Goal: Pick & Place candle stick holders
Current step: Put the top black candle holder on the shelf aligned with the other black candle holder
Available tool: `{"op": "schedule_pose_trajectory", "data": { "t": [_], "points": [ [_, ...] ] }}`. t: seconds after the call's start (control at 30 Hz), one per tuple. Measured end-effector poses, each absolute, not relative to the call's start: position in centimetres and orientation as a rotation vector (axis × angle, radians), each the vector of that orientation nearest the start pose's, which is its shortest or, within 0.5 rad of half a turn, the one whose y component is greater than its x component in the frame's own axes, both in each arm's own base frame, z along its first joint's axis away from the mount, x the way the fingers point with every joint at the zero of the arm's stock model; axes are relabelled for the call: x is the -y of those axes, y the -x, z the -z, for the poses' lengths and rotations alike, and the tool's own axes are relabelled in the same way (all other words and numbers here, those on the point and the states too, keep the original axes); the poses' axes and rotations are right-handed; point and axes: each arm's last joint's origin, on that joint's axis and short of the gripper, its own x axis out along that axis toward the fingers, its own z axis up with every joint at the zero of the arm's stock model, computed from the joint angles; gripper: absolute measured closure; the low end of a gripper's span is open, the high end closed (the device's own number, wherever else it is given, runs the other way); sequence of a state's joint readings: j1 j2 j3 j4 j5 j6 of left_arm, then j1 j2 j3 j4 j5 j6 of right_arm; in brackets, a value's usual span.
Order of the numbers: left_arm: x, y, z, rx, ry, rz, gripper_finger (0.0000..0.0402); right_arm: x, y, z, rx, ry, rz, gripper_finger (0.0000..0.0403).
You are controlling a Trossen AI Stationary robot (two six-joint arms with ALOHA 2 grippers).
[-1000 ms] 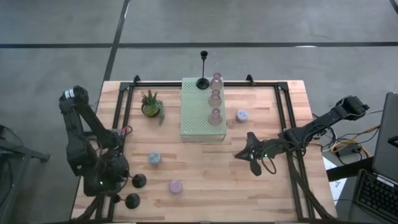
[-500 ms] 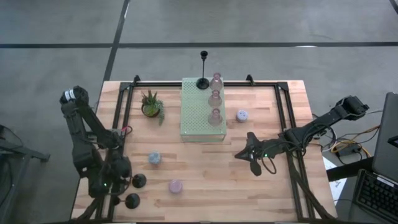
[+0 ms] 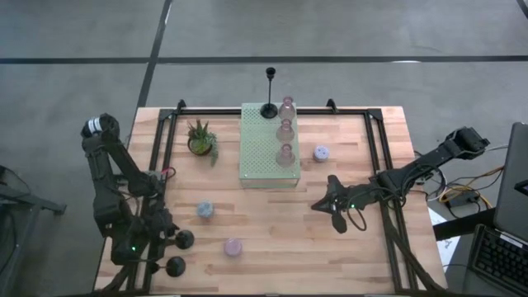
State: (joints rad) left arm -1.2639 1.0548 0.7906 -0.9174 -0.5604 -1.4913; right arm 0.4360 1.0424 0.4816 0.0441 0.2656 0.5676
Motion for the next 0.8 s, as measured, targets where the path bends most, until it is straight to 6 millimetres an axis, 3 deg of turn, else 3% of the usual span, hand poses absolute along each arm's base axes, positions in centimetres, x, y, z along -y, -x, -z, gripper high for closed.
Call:
{"op": "schedule_pose_trajectory", "data": {
  "t": [0.5,0.8],
  "points": [
    [16.3,-6.7,-21.8,-0.881,0.457,-0.067,0.0186,-8.1,-19.3,-20.5,-0.506,-0.368,-0.001,0.0394],
    [16.2,-6.8,-21.9,-0.826,0.416,-0.068,0.0232,-8.1,-19.4,-20.7,-0.478,-0.353,-0.016,0.0394]
  ]
}}
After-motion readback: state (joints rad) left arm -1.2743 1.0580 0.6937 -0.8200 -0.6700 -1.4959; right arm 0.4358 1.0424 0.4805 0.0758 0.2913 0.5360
